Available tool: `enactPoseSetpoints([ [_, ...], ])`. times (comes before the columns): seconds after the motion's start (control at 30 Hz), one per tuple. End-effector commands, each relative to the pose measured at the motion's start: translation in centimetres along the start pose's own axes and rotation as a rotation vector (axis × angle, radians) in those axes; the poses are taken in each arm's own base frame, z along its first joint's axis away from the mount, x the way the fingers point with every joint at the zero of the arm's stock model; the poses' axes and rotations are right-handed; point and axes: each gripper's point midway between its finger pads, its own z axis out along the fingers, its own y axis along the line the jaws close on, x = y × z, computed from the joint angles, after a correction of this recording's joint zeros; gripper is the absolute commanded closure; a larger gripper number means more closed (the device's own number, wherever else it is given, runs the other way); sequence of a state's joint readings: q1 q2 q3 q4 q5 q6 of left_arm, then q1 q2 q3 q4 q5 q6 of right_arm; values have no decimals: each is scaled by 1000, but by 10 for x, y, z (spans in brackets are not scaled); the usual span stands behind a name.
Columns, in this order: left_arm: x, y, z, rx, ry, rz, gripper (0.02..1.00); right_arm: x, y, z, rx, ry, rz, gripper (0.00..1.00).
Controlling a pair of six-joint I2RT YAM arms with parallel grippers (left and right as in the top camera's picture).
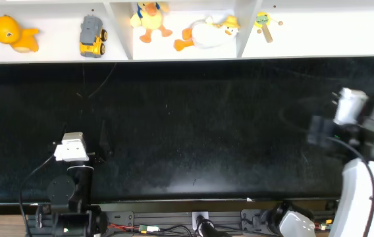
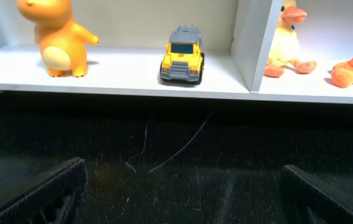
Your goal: Store Toys
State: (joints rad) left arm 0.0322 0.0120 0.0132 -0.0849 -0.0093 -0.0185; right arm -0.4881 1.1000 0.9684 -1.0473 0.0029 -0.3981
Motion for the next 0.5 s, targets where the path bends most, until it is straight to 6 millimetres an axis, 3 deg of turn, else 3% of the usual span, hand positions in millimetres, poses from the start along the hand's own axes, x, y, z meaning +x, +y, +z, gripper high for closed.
enactPoseSetpoints([
  [0.03, 0, 2, 0, -10, -7, 15, 23, 16, -46, -3, 11, -22, -140, 7],
  [0.2, 0, 2, 0, -10, -7, 15, 20, 38, -97, 15, 36, 14, -103, 5],
  [0.33, 0, 2, 0, -10, -7, 15, 20, 49, -112, 38, 11, 60, -91, 3],
  [0.5, 0, 2, 0, -10, -7, 15, 20, 43, -128, 67, 11, 49, -89, 14],
])
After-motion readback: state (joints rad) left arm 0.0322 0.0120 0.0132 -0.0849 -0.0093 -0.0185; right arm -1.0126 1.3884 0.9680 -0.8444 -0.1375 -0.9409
